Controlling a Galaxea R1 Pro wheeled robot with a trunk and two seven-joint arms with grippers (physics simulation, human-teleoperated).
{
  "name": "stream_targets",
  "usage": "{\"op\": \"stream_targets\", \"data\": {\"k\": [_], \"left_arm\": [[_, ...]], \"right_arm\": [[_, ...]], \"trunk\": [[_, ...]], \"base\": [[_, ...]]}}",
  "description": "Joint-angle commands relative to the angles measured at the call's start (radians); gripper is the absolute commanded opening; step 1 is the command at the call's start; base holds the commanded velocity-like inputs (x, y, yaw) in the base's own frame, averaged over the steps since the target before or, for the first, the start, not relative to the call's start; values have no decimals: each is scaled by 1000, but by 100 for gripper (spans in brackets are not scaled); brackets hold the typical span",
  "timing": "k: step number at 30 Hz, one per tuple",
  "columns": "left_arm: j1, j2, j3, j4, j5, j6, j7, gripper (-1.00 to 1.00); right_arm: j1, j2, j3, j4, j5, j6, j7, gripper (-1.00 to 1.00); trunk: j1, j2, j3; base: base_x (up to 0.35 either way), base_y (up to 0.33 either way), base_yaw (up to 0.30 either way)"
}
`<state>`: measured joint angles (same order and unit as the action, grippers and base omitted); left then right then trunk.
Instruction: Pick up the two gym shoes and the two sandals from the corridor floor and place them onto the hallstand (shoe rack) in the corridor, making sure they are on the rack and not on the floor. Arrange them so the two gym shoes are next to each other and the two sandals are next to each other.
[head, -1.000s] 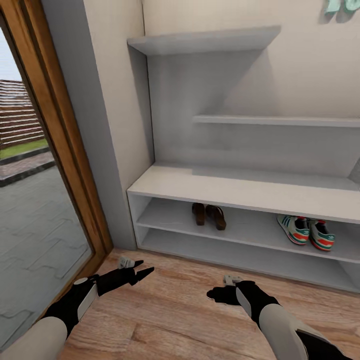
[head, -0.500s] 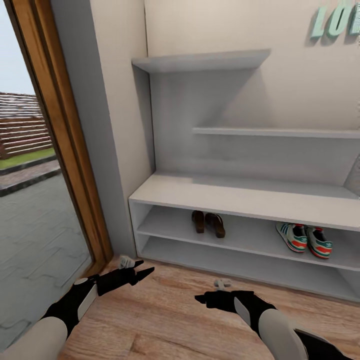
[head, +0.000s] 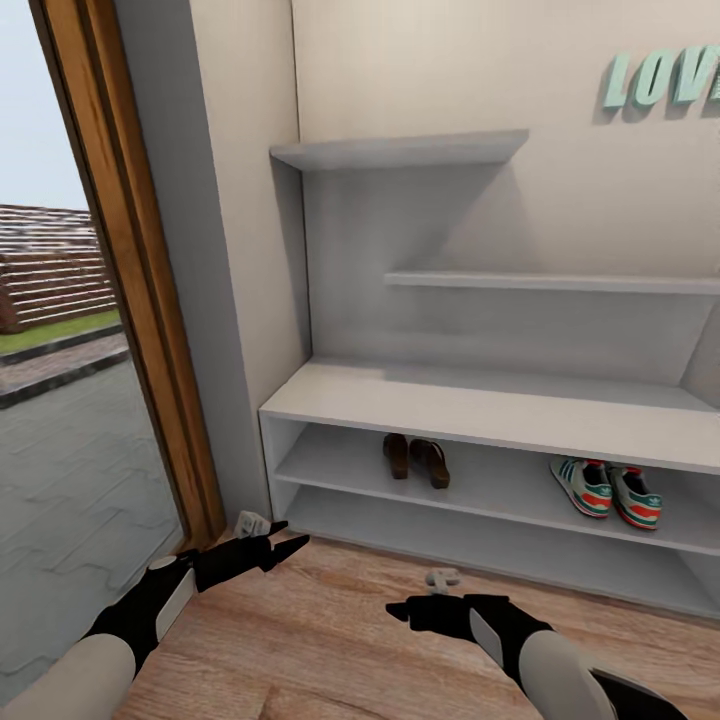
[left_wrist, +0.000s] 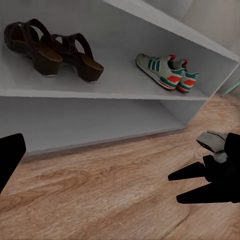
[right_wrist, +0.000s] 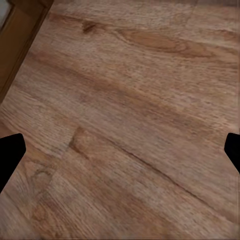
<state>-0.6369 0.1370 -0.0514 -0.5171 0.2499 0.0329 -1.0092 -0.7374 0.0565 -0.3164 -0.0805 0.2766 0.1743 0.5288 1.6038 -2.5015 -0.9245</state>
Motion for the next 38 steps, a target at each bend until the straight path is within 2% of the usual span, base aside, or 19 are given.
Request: {"op": "stream_targets", "data": {"k": [1, 6, 38], "left_arm": [[0, 1, -5, 0, 9, 4, -1, 100], [-1, 1, -5, 0, 9, 4, -2, 100], [-1, 3, -4, -1, 8, 4, -8, 100]], "right_arm": [[1, -1, -9, -3, 8, 8, 4, 100], [12, -8, -8, -2, 11, 8, 4, 100], [18, -9, -7, -2, 12, 8, 4, 100]], "trunk": [[0, 0, -1], [0, 0, -1], [0, 0, -1]], "base": [[0, 0, 0], [0, 0, 0], [0, 0, 0]]}}
